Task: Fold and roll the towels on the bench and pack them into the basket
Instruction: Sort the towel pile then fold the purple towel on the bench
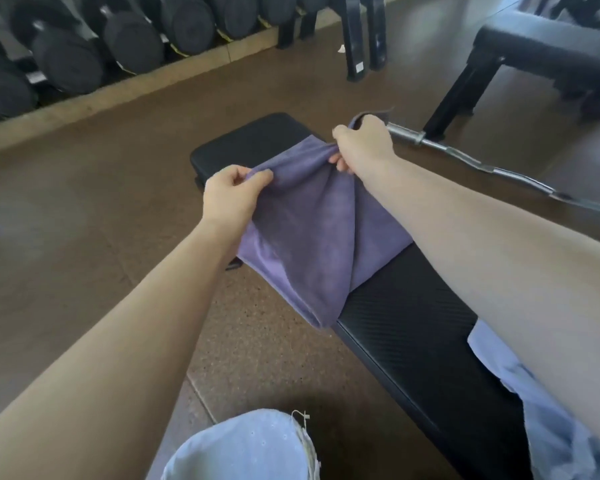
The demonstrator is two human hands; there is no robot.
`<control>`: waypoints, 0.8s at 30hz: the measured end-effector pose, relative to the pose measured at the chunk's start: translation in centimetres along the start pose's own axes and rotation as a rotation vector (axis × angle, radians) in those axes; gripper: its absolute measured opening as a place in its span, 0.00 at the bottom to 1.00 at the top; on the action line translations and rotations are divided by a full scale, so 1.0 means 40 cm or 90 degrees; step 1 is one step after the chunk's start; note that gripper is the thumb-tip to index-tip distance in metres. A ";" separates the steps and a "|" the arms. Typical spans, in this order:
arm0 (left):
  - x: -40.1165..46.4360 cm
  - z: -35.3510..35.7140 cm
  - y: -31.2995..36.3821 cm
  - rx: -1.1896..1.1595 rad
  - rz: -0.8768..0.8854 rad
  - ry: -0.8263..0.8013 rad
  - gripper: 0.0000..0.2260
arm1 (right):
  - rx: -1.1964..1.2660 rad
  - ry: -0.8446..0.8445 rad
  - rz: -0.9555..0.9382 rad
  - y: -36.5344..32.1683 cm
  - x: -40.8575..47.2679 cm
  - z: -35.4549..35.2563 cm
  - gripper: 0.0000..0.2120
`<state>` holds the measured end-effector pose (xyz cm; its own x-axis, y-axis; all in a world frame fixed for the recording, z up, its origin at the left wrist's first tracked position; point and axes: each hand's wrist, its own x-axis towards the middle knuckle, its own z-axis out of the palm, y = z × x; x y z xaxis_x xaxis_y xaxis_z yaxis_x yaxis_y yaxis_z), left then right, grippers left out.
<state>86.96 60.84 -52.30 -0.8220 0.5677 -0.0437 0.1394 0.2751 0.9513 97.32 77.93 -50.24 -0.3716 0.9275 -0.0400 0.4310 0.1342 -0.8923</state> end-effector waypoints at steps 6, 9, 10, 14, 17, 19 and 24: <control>0.027 -0.017 -0.132 -0.066 -0.188 0.114 0.14 | -0.207 -0.099 -0.050 0.076 0.034 0.046 0.21; 0.001 -0.014 -0.179 -0.105 -0.255 0.086 0.24 | -0.365 0.006 -0.135 0.160 0.045 -0.008 0.23; -0.006 -0.011 -0.182 -0.104 -0.258 0.077 0.29 | -0.407 0.010 -0.128 0.180 0.050 -0.025 0.26; -0.012 0.003 -0.181 -0.102 -0.240 0.088 0.28 | -0.435 -0.060 -0.028 0.234 0.049 -0.067 0.31; -0.003 0.009 -0.172 -0.120 -0.213 0.109 0.21 | -0.363 -0.042 -0.050 0.253 0.055 -0.066 0.29; 0.015 0.010 -0.176 -0.132 -0.199 0.136 0.19 | -0.320 -0.034 -0.064 0.250 0.071 -0.055 0.30; 0.052 0.005 -0.186 -0.170 -0.234 0.126 0.11 | -0.206 -0.040 -0.042 0.212 0.135 0.006 0.33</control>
<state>84.31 60.11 -59.54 -0.8831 0.3051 -0.3565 -0.3040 0.2067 0.9300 98.79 83.99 -58.13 -0.4530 0.8912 -0.0231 0.6396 0.3069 -0.7048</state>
